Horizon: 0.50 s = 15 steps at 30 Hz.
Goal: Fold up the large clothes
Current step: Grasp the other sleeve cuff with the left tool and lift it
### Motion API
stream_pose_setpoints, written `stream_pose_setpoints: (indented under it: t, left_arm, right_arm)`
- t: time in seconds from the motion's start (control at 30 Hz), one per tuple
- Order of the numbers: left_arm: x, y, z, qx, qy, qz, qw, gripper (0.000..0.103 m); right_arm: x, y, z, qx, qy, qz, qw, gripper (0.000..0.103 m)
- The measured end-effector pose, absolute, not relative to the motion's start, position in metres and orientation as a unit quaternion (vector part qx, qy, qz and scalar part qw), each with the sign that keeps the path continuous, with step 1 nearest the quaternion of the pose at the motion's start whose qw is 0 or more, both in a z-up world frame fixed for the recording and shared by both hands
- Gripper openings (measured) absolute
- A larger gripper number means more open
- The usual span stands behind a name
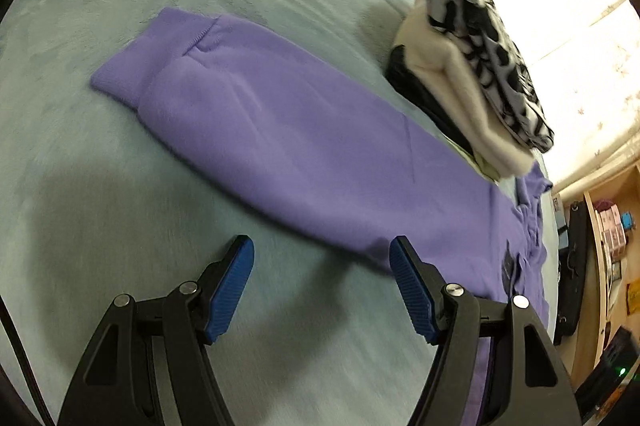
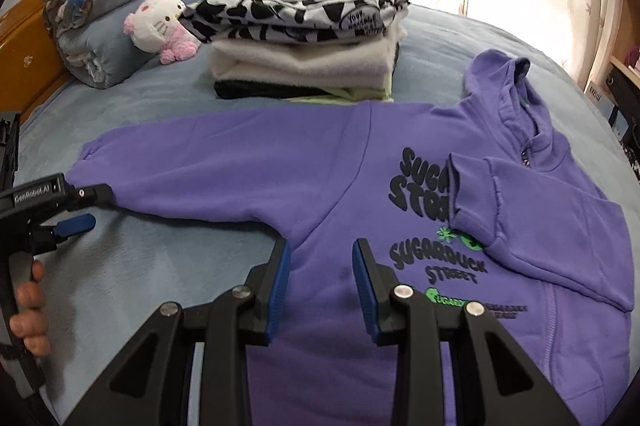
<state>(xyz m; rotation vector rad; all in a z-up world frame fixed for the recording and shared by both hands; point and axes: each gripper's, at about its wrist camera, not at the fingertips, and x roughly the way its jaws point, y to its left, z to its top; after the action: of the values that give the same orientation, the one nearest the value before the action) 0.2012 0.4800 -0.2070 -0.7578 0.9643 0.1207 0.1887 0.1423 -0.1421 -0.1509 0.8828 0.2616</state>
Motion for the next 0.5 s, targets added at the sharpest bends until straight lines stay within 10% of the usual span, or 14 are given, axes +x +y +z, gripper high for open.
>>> stream_pose_setpoints:
  t: [0.2,0.33,0.5]
  left_arm:
    - [0.230,0.500,-0.216,-0.354,0.440,0.071,0.822,0.066]
    - [0.244,0.492,-0.215,-0.303,0.443,0.101,0.838,0.015]
    - [0.241,0.469,-0.189,-0.253,0.419,0.115,0.864,0.007]
  right_arm:
    - [0.202,0.136,-0.157,-0.061,0.442,0.119,0.887,0.032]
    - [0.206,0.130,-0.165,-0.048,0.454,0.117,0.882,0.032]
    - [0.205,0.122,-0.163,-0.033,0.457,0.116,0.881,0.032]
